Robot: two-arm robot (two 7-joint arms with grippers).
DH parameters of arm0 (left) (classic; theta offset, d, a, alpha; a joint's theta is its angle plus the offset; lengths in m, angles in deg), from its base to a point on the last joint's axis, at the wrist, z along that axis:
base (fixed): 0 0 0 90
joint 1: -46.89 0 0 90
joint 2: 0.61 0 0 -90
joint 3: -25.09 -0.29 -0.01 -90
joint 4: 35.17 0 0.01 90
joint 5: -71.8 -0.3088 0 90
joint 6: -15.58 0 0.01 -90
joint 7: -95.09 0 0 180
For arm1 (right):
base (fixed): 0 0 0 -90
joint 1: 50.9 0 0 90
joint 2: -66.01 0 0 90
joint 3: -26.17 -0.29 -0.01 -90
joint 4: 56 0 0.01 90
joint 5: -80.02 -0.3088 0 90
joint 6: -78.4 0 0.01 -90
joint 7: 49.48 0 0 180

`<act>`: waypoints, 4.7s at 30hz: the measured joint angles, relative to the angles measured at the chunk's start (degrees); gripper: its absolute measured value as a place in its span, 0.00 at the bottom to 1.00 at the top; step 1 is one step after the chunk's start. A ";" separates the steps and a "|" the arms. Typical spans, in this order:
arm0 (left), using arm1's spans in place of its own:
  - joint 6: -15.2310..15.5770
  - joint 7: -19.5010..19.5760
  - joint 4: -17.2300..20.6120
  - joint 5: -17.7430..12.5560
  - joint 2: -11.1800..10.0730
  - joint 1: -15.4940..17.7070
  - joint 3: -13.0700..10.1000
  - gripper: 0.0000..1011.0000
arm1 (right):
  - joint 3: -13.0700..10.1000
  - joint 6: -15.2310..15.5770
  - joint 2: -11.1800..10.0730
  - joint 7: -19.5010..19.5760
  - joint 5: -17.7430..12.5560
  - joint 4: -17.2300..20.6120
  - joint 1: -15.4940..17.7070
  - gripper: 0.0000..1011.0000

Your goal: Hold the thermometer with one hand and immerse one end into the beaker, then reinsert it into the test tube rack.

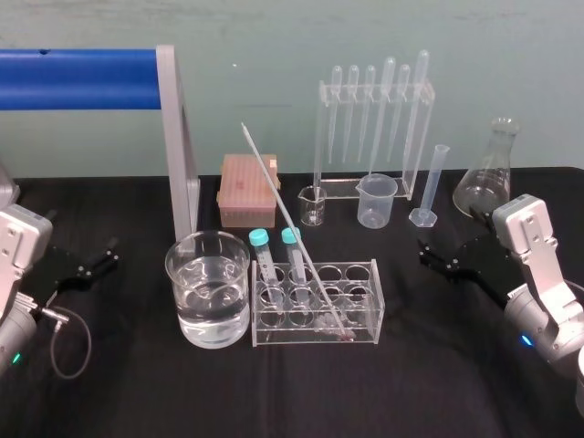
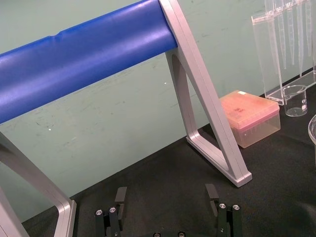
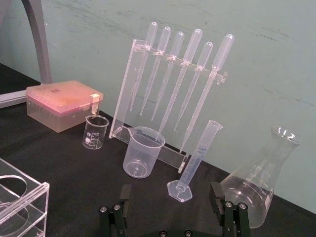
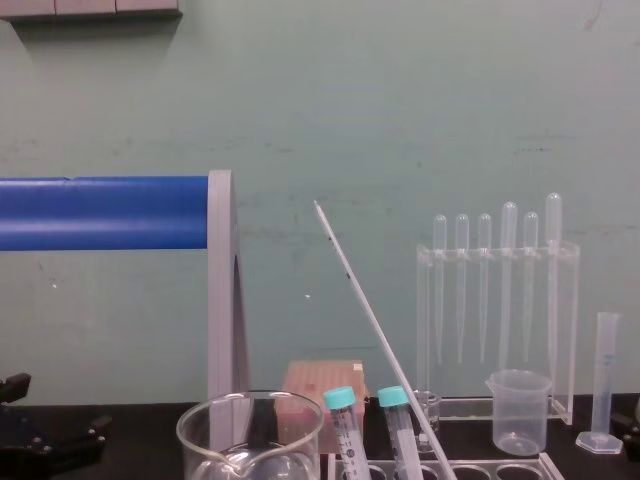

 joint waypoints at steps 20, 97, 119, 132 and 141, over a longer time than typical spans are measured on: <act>0.00 0.00 0.00 0.00 0.00 0.00 0.00 1.00 | 0.00 0.00 0.00 0.00 0.00 0.00 0.00 0.99; 0.00 0.00 0.00 0.00 0.00 0.00 0.00 1.00 | 6.63 20.54 5.40 -34.80 -19.26 4.06 -19.01 0.99; 0.00 0.00 0.00 0.00 0.00 0.00 0.00 1.00 | 8.92 23.61 8.91 -31.80 -17.50 0.84 -22.59 0.99; 0.00 0.00 0.00 0.00 0.00 0.00 0.00 1.00 | 8.83 23.47 8.78 -31.98 -17.62 0.98 -22.50 0.70; 0.00 0.00 0.00 0.00 0.00 0.00 0.00 1.00 | 8.82 23.41 8.74 -32.07 -17.68 1.04 -22.45 0.42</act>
